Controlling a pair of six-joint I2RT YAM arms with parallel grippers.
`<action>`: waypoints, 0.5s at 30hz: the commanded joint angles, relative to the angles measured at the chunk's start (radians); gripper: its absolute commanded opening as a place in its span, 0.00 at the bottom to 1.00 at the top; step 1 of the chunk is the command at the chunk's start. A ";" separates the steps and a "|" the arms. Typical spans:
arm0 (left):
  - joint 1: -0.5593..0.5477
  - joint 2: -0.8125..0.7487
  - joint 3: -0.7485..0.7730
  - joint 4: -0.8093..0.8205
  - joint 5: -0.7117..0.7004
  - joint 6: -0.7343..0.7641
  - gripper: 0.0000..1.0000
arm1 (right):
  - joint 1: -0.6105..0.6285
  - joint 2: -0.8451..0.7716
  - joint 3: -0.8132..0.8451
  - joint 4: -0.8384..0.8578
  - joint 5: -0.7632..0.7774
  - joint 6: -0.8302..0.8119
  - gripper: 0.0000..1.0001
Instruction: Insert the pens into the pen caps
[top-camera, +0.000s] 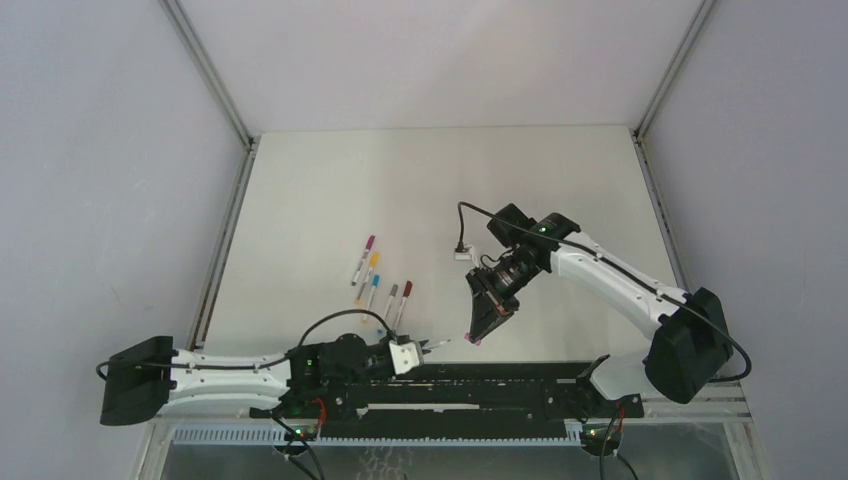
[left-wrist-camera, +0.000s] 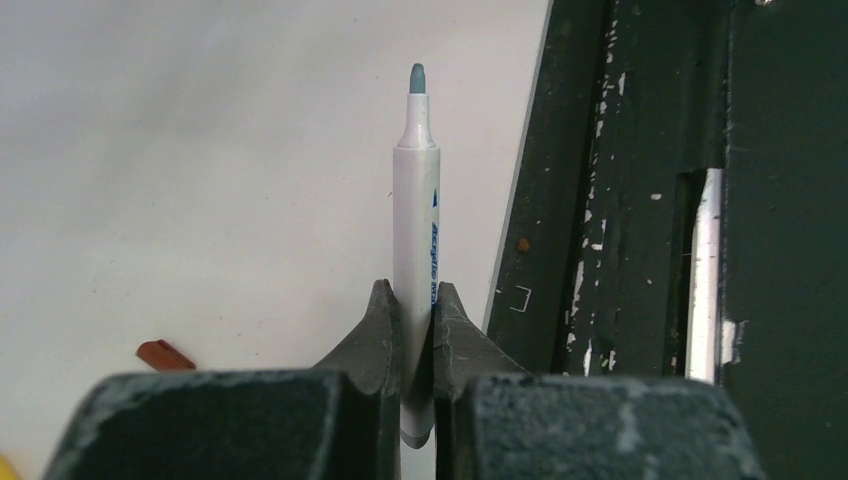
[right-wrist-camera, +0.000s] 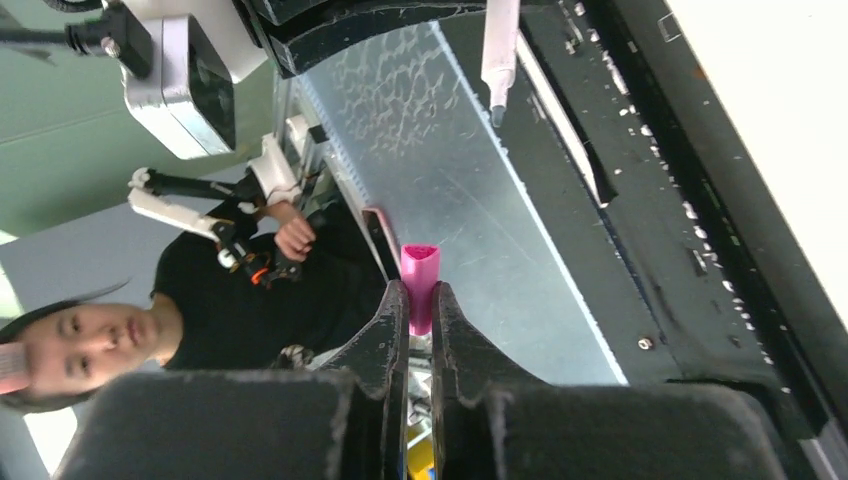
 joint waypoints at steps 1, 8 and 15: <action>-0.067 0.018 0.066 0.065 -0.144 0.101 0.00 | 0.028 0.062 0.014 -0.014 -0.112 -0.019 0.00; -0.131 0.037 0.072 0.080 -0.191 0.133 0.00 | 0.061 0.152 0.014 -0.011 -0.115 -0.013 0.00; -0.156 0.020 0.067 0.090 -0.192 0.139 0.00 | 0.076 0.196 0.017 -0.012 -0.099 -0.007 0.00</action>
